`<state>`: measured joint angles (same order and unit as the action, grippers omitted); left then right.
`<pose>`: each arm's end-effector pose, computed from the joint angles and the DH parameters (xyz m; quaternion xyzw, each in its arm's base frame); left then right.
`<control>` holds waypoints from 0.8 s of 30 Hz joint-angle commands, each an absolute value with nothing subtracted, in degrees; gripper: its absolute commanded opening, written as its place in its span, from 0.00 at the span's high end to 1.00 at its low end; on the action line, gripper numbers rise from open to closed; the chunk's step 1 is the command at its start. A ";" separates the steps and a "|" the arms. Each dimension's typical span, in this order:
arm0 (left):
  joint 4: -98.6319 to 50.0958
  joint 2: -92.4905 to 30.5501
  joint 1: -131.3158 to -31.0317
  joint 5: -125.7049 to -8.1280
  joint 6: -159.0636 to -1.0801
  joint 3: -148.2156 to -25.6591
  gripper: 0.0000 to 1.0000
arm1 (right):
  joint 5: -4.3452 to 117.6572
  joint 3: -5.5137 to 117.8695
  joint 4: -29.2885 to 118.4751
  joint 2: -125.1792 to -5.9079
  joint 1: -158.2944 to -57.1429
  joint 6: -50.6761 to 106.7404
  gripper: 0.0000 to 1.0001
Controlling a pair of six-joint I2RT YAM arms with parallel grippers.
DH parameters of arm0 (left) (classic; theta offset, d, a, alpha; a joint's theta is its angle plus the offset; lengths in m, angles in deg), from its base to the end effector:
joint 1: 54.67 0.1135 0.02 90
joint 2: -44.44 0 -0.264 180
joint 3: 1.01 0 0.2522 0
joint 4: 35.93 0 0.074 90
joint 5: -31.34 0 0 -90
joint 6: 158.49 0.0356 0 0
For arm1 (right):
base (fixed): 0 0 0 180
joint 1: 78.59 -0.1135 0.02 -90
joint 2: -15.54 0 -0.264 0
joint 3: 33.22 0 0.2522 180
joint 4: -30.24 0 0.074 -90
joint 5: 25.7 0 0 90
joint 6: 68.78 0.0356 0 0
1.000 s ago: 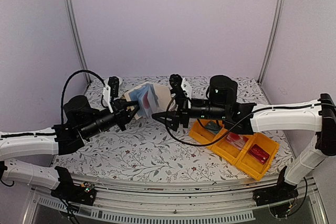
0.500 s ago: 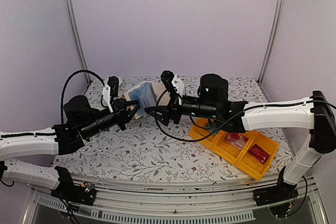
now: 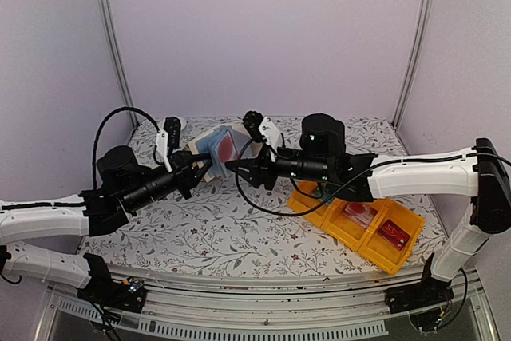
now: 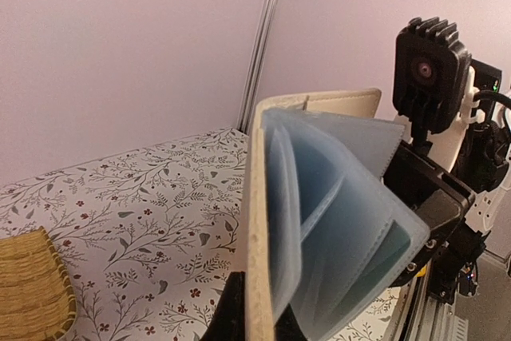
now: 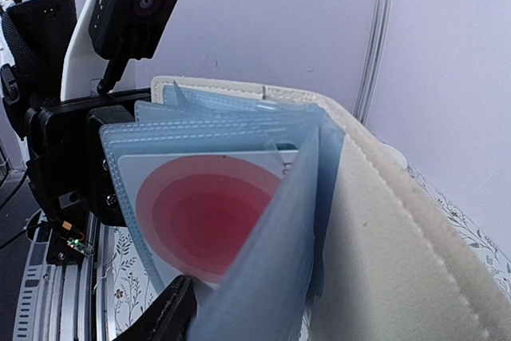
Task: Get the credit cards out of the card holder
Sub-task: Pass from the left arm to the right
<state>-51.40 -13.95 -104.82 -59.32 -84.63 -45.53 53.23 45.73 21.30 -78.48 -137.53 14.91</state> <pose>0.1509 -0.1815 0.2809 0.2078 0.6655 -0.3953 0.5981 0.1955 0.3379 0.2996 -0.4535 0.5889 0.3592 0.5644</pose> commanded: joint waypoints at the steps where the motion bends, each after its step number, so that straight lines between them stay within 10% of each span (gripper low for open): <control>1: -53.28 -12.80 -104.95 -59.78 -83.93 -44.83 1.00 | 51.78 46.46 23.95 -75.87 -137.62 12.82 0.47; 12: -54.78 -11.77 -104.91 -70.14 -80.29 -42.86 1.00 | 30.50 47.68 30.05 -73.75 -134.81 9.46 0.94; 18: -55.49 -11.21 -103.09 -74.43 -81.77 -41.24 1.00 | 30.18 47.65 31.69 -73.12 -132.24 12.65 0.98; 24: -60.11 -15.21 -98.29 -85.48 -85.60 -37.87 0.33 | 34.80 51.53 37.56 -75.53 -129.06 22.92 0.98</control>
<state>-55.73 -12.69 -100.43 -77.16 -83.56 -40.18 32.27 46.45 33.08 -74.83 -130.69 15.48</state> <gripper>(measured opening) 0.546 0.036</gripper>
